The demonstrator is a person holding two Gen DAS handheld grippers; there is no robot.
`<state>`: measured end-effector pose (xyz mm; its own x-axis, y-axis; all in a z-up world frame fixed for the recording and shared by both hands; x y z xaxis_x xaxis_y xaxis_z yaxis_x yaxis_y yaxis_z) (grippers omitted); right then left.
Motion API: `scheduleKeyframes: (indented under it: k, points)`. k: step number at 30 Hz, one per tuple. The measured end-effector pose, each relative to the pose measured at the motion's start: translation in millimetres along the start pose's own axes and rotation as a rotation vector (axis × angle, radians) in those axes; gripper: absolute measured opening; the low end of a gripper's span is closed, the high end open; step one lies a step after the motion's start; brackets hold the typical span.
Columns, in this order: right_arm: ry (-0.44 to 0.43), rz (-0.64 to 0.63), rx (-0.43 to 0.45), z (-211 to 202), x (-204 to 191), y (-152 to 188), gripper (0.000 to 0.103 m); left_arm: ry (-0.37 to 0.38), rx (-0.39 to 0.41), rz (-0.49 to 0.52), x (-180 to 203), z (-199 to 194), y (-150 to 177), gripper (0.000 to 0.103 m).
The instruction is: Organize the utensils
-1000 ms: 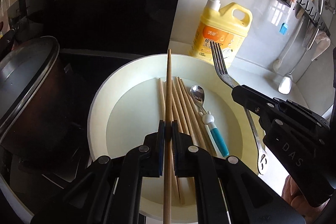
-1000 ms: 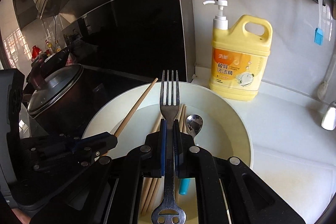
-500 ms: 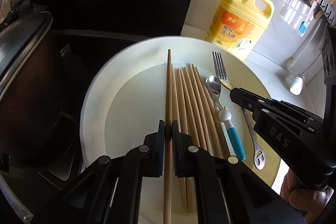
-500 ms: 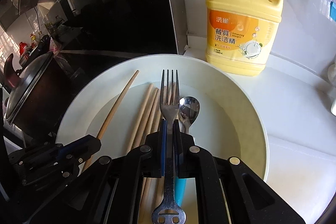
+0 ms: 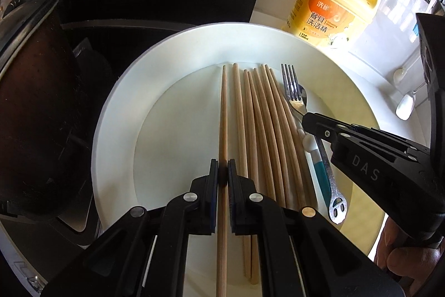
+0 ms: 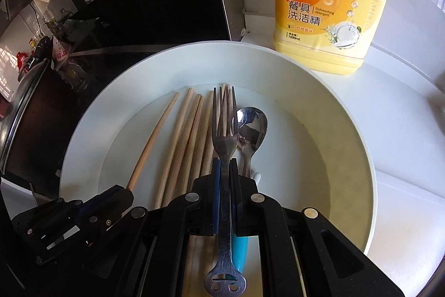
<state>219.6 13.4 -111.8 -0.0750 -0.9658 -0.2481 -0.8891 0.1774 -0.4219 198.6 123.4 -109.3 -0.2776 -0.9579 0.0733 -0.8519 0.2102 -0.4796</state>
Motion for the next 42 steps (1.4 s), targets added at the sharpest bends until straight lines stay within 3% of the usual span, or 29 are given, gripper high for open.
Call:
scheduleKeyframes:
  k: [9, 18, 20, 23, 25, 28, 35, 42]
  points:
    - [0.004, 0.005, -0.052, 11.0, 4.1, 2.6, 0.007, -0.004, -0.028, 0.004, 2.4, 5.2, -0.1, 0.008]
    - [-0.004, -0.007, -0.041, 5.1, 4.7, 0.4, 0.007, 0.003, -0.041, -0.016, -3.1, 2.3, 0.8, 0.008]
    - [-0.006, -0.013, -0.027, -1.2, 5.2, -0.8, 0.013, -0.012, -0.037, -0.019, -5.2, -1.5, 1.1, 0.009]
    - [0.001, -0.022, -0.003, -11.4, 7.4, -0.9, 0.023, -0.033, -0.028, -0.023, -7.1, -8.9, 0.7, 0.025]
    - [-0.009, -0.014, 0.003, -18.1, 10.1, 0.3, 0.024, -0.058, -0.024, -0.021, -8.5, -13.9, 0.6, 0.047]
    - [-0.011, -0.005, 0.012, -27.6, 14.0, 3.9, 0.034, -0.083, -0.016, -0.023, -11.8, -21.3, 0.8, 0.061]
    - [-0.018, 0.004, 0.010, -42.4, 18.6, 13.3, 0.044, -0.109, -0.041, -0.030, -15.5, -29.0, 1.0, 0.069]
    - [-0.013, 0.008, 0.005, -55.4, 20.8, 22.4, 0.056, -0.123, -0.016, -0.046, -16.4, -47.7, -0.4, 0.085]
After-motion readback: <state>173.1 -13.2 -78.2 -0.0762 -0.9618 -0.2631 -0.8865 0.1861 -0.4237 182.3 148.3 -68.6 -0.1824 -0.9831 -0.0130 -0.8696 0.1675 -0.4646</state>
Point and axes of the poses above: each gripper's, at about its wrist camera, not at the fingertips, and z roughly the way its jaws point, x to its right, y to its underside, the point moved 5 cm from there along z, roughly the way its jaws point, and after that the axes turned 9 degrees about z, right-handed, at the moved point
